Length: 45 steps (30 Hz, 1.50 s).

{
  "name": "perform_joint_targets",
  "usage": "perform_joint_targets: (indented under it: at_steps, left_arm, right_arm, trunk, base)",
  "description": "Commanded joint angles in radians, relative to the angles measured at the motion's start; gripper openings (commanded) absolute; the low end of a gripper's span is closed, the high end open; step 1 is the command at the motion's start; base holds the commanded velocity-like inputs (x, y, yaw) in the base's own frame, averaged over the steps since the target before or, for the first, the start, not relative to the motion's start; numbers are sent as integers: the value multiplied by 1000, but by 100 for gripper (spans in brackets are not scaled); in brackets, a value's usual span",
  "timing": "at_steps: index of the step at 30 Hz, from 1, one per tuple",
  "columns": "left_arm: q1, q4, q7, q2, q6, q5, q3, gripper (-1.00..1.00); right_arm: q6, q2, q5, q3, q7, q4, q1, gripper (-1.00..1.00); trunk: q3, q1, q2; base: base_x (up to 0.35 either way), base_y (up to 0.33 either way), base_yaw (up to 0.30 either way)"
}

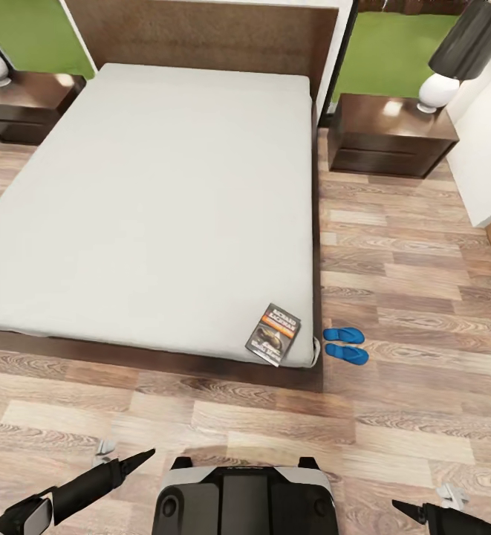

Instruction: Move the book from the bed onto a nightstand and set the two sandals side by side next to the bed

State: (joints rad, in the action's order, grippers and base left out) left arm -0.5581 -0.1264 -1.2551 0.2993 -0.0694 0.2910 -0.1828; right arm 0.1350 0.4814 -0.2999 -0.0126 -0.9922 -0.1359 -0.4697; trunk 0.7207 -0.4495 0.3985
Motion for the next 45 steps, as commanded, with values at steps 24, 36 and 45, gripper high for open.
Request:
perform_joint_targets:
  at_steps: [24, 36, 45]
  left_arm:
    - [-1, -2, 16, -25, -10, 12, -32, 100]
    - [-1, 1, 7, 41, -18, 96, -103, 100]
    - [-1, 40, 13, 43, -17, 98, -104, 100]
  right_arm:
    - [74, -101, -108, -16, -14, -384, 0, 100]
    - [102, -324, -297, -17, -10, -457, 0, 100]
    - [106, -464, -351, -17, -8, -527, 0, 100]
  trunk:
    - [1, -1, 1]
    - [1, -1, 1]
    - [1, -1, 1]
  base:
    - [0, 0, 53]
    - [0, 0, 0]
    - [0, 0, 0]
